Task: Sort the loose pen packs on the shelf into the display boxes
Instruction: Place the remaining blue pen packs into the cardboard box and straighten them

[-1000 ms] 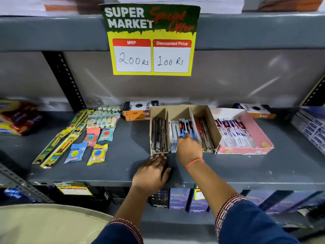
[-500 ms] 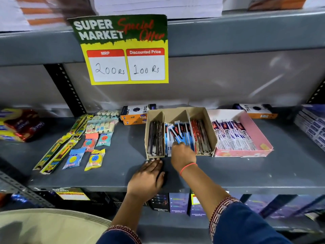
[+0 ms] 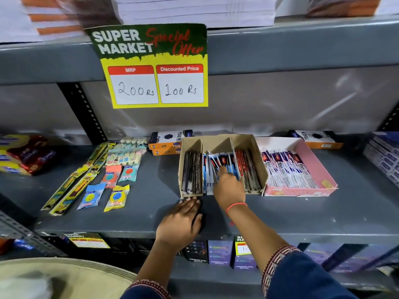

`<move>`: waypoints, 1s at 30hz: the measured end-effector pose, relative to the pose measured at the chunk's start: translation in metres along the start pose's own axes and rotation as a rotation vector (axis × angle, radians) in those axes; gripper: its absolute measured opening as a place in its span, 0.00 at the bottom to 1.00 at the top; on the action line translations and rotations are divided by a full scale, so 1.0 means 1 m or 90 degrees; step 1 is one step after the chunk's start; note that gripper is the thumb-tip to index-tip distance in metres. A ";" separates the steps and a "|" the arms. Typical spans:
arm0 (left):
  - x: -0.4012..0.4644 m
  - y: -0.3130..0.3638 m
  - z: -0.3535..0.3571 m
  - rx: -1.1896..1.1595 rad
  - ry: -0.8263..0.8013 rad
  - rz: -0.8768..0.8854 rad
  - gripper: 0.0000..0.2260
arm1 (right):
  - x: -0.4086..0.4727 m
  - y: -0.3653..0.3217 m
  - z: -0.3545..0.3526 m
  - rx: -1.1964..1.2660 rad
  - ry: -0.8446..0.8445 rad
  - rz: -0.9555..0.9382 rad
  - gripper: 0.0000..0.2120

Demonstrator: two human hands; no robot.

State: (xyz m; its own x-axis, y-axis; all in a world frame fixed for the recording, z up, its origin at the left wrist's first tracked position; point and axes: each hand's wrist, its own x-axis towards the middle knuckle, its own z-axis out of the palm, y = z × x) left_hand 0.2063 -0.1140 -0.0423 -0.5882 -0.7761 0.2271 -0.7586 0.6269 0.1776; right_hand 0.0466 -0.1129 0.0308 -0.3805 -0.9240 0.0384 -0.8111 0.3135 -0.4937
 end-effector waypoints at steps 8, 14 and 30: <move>0.001 -0.002 0.002 -0.001 -0.004 -0.005 0.21 | 0.001 0.004 -0.002 0.183 0.056 0.090 0.08; 0.001 0.003 -0.005 -0.006 0.018 0.001 0.19 | 0.000 0.012 0.003 -0.003 -0.025 0.047 0.14; 0.002 0.007 -0.012 0.088 0.107 0.047 0.15 | -0.004 -0.003 0.019 -0.199 -0.075 -0.069 0.17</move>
State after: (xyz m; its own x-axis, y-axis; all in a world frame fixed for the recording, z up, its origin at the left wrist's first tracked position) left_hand 0.2034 -0.1098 -0.0290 -0.5971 -0.6995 0.3928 -0.7533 0.6572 0.0252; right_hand 0.0593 -0.1145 0.0155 -0.2456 -0.9688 -0.0342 -0.9478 0.2474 -0.2013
